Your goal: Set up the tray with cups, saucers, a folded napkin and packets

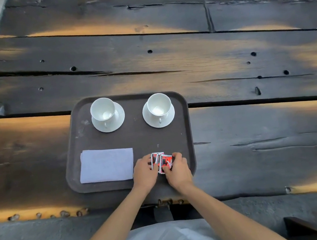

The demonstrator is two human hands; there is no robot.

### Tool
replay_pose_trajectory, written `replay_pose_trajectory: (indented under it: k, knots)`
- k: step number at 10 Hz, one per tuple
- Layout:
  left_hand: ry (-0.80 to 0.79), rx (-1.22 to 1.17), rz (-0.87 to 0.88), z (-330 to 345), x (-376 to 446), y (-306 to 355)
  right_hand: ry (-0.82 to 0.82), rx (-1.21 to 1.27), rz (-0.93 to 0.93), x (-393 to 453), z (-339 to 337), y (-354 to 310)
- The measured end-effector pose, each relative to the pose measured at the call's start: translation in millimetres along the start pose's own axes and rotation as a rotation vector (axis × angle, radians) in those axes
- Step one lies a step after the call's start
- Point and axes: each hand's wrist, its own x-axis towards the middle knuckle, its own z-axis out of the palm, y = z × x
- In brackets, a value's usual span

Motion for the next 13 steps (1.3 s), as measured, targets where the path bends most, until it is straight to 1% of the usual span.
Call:
replay_pose_trajectory:
  k: [2, 4, 5, 6, 8, 11, 12, 13]
  knots:
    - [0.027, 0.001, -0.021, 5, 2, -3, -0.003, 0.045, -0.019, 7, 3, 0]
    - [0.017, 0.008, -0.012, 10, 1, -5, -0.025, 0.132, -0.088, 13, 7, 3]
    - [0.012, -0.005, -0.043, 13, -1, -6, -0.010, 0.134, -0.112, 14, 9, 2]
    - [0.006, -0.030, -0.066, 13, -2, -6, 0.003, 0.156, -0.119, 14, 9, 2]
    - [-0.006, -0.020, -0.045, 11, -3, -1, 0.019, 0.184, -0.126, 15, 6, 4]
    - [-0.075, -0.058, -0.026, 3, -8, 8, -0.010, 0.221, -0.113, 16, -2, 8]
    - [-0.067, -0.068, -0.026, 5, -12, 9, -0.034, 0.228, -0.114, 17, -6, 13]
    - [-0.058, -0.025, -0.045, 4, -17, 8, -0.038, 0.187, -0.119, 17, -18, 15]
